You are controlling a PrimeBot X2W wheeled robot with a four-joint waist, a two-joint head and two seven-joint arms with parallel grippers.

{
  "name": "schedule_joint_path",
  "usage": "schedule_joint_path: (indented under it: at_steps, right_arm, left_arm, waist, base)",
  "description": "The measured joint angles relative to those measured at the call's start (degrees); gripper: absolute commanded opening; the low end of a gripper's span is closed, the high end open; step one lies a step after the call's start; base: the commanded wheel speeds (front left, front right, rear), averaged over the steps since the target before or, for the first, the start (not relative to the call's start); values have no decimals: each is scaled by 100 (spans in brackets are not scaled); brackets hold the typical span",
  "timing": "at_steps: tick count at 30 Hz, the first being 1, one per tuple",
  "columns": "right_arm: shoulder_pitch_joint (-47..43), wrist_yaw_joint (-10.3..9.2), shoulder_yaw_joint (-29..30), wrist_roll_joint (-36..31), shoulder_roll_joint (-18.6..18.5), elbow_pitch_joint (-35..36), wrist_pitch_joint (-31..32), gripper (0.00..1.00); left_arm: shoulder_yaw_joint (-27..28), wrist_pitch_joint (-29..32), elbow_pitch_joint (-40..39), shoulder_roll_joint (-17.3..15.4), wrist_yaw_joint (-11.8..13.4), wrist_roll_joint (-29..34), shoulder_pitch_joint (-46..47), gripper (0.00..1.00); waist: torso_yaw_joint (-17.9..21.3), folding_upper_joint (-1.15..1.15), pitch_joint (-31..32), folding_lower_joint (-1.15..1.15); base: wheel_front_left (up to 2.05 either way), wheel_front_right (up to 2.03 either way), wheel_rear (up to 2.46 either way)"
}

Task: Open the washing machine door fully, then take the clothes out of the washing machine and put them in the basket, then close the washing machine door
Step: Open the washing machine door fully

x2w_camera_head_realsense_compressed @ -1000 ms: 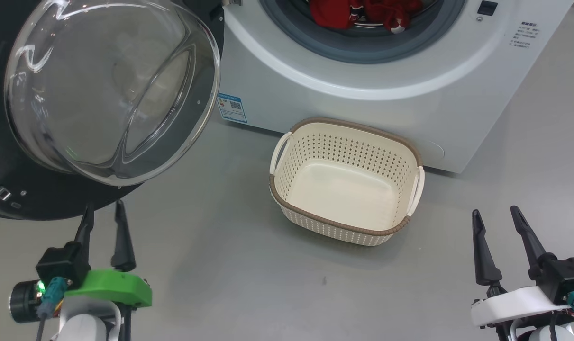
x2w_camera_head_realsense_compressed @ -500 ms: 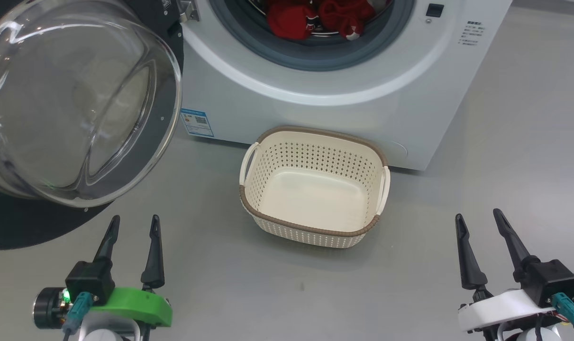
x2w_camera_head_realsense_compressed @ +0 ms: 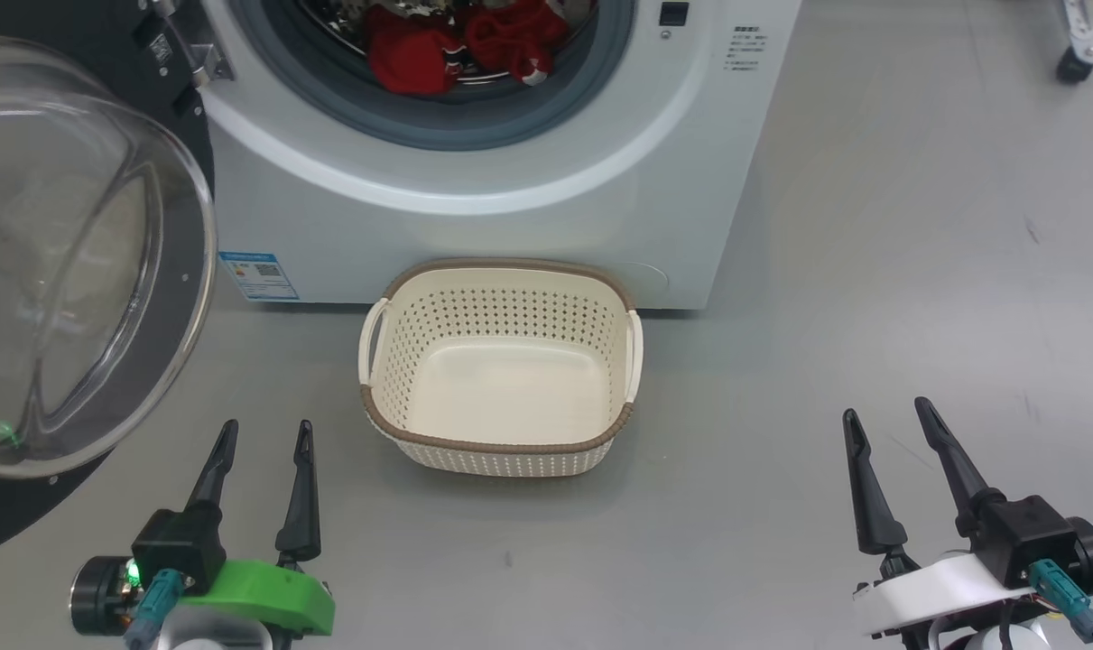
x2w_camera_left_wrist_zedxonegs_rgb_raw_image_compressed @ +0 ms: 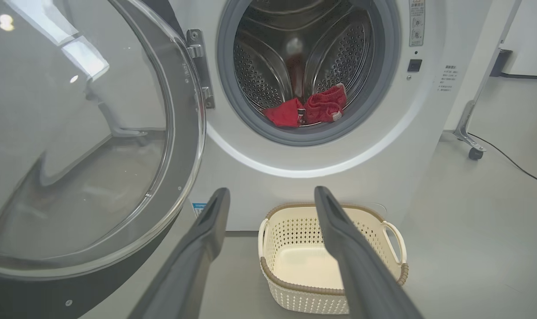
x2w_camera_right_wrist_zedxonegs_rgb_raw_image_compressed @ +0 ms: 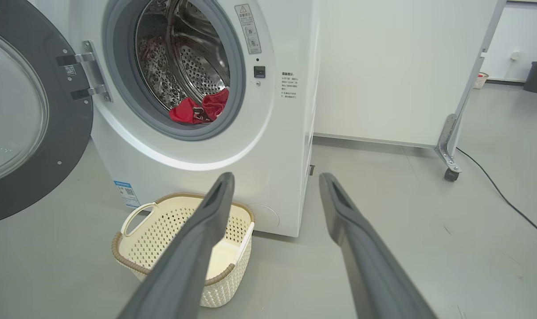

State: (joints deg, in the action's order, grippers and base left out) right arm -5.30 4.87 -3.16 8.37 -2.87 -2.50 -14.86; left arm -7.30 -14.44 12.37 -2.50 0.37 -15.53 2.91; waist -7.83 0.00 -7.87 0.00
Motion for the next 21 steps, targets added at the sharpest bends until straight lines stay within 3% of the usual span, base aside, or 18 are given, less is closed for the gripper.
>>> schedule_joint_path:
  at_steps: [11, 21]
  right_arm:
    - [-130, -90, -45, 12, 27, 27, 0, 100]
    - [-143, -109, 47, 67, 37, 120, 0, 100]
  left_arm:
    - [-82, 0, -33, -1, 1, 62, -75, 100]
    - [-210, 1, -44, -4, 1, 101, -82, 100]
  waist:
    - [675, 0, 59, 0]
    - [825, 0, 120, 0]
  base:
    - [0, 0, 0]
    - [0, 0, 0]
